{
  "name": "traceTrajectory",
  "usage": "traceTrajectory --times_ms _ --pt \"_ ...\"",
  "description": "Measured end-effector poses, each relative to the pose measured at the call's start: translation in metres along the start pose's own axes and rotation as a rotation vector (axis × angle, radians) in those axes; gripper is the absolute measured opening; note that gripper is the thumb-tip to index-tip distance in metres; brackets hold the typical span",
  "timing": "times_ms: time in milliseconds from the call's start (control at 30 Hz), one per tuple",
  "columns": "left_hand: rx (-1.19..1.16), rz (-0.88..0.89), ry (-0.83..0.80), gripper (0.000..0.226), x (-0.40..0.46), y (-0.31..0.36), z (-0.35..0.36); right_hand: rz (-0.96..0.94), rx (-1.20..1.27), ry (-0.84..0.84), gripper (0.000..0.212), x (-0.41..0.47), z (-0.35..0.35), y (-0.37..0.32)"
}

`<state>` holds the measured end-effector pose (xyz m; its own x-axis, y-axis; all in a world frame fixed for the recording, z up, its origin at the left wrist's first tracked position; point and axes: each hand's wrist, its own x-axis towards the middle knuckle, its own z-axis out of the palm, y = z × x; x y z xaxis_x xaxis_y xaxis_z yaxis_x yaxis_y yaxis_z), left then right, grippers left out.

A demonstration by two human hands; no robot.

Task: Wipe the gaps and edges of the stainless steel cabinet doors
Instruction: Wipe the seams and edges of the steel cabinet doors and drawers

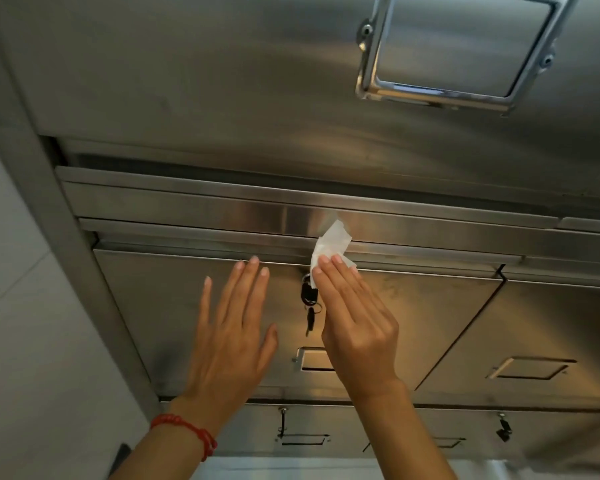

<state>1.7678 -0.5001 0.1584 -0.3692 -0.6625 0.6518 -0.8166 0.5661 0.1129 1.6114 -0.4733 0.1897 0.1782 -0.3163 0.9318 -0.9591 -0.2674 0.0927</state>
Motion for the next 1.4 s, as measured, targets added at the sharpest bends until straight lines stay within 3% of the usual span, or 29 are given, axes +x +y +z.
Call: traceTrajectory --times_ms 467,667,1400 --pt "0.05 -0.002 0.076 0.064 0.002 -0.035 0.009 0.022 0.042 -0.005 0.032 0.007 0.029 -0.013" --pt "0.083 -0.018 0.096 0.063 0.003 -0.033 0.014 -0.023 0.037 0.026 0.021 0.008 0.035 -0.014" --pt "0.047 -0.059 0.095 0.061 0.005 -0.028 0.011 -0.05 -0.03 0.013 0.02 0.008 0.022 -0.003"
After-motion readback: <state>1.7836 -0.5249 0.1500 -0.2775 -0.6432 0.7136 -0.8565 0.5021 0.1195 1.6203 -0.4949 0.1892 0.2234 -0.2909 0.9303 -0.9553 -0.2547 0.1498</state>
